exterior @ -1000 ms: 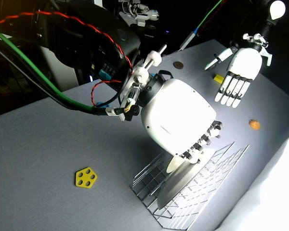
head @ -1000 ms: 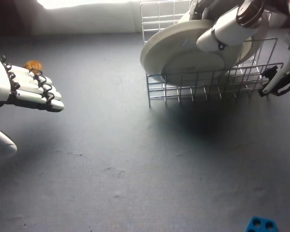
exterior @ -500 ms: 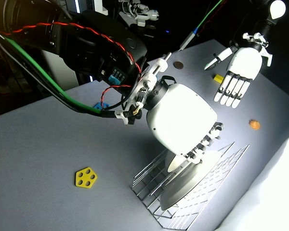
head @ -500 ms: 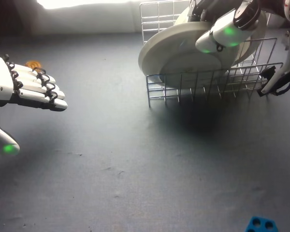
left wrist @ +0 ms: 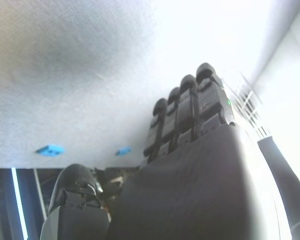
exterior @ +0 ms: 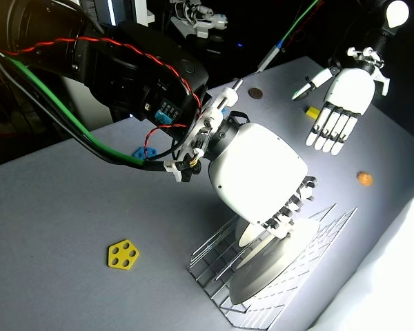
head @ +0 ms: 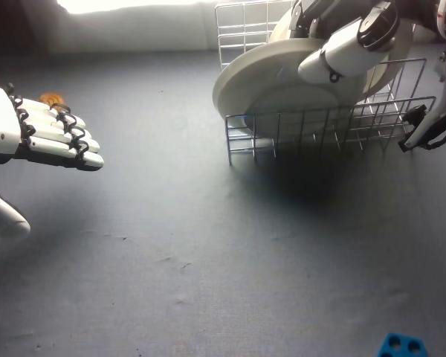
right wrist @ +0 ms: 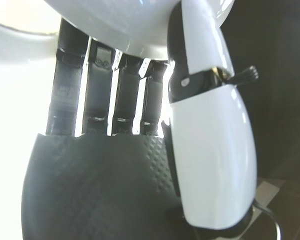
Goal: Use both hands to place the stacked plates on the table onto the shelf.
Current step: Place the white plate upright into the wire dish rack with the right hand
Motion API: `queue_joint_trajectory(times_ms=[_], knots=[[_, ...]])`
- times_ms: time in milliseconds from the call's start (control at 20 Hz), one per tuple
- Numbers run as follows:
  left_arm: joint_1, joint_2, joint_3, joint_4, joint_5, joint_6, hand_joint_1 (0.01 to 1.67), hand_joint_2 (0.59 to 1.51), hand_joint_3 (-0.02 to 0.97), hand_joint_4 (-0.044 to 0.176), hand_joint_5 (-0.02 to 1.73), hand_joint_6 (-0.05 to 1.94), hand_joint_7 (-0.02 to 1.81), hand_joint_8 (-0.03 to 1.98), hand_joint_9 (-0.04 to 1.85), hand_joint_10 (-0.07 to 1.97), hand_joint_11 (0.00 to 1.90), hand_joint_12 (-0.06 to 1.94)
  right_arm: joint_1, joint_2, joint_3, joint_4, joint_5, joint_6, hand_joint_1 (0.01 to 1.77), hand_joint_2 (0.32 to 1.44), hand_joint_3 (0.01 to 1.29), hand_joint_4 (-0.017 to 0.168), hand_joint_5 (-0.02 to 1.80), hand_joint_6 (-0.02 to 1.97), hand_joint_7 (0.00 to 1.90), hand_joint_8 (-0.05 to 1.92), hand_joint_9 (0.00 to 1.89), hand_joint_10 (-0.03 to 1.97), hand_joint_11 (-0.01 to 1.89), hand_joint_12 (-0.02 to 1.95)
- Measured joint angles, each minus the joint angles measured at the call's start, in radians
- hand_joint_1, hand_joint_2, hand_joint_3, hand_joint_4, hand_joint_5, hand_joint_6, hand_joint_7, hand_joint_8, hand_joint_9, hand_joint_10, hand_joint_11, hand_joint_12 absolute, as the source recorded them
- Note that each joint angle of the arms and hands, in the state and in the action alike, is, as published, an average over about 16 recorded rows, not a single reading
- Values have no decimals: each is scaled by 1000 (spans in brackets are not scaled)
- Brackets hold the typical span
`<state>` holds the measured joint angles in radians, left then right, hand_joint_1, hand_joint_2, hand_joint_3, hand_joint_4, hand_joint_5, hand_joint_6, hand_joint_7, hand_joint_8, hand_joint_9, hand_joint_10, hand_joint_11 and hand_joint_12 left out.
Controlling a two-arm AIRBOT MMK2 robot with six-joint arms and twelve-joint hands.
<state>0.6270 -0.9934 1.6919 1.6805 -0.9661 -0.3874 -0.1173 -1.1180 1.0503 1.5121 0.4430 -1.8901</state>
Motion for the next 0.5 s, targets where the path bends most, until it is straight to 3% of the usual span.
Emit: queue_joint_trajectory(times_ms=[500], knots=[[-9,2,-9,3,0,0,14,1123,16,0,21,6,17,-12,22,15,17,13,-8,-1,0,-8,1,2,1254,1077,12,14,825,1016,902,1143,785,849,578,1521]])
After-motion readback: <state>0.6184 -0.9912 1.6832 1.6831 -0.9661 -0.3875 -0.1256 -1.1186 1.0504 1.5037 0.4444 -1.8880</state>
